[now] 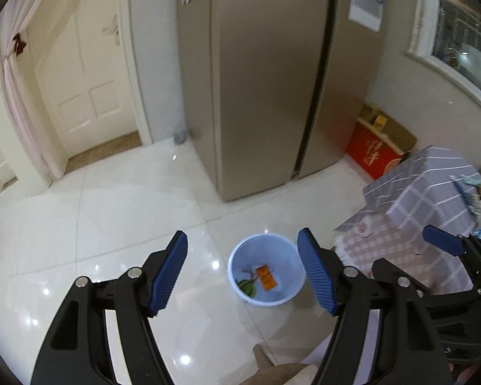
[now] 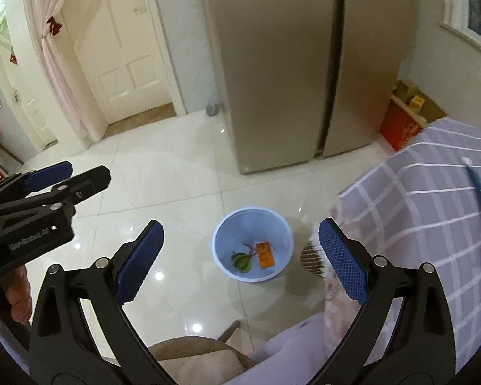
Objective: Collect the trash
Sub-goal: 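Swing both tools back toward the trash on the table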
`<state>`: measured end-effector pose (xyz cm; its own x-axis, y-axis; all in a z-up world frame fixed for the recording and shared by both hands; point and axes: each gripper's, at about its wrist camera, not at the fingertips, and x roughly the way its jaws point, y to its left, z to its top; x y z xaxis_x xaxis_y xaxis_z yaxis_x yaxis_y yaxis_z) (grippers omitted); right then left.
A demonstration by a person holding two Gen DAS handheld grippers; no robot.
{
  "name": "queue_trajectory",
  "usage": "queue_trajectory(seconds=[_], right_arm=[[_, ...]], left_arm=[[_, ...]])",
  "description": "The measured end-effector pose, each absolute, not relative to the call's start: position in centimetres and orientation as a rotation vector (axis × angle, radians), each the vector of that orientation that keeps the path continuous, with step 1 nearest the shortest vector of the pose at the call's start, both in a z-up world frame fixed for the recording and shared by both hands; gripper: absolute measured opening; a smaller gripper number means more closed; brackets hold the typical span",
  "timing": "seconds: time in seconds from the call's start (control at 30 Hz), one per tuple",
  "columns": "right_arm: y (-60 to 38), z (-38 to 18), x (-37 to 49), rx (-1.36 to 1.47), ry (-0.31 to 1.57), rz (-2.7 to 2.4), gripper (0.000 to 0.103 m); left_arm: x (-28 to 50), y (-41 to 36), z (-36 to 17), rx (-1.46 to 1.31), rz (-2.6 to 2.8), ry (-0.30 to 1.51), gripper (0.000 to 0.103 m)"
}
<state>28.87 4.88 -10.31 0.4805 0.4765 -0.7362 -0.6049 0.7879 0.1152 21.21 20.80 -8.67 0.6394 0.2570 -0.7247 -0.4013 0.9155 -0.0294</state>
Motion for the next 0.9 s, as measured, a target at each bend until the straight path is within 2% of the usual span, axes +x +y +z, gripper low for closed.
queue_trajectory(seconds=[0.37, 0.9], right_arm=[[-3.2, -6.8, 27.6, -0.082, 0.76, 0.52, 0.096], [-16.0, -4.9, 24.9, 0.028, 0.691, 0.256, 0.096]], left_arm=[[20.3, 12.3, -4.1, -0.098, 0.218, 0.664, 0.069], [22.1, 0.7, -3.9, -0.028, -0.009, 0.683, 0.071]])
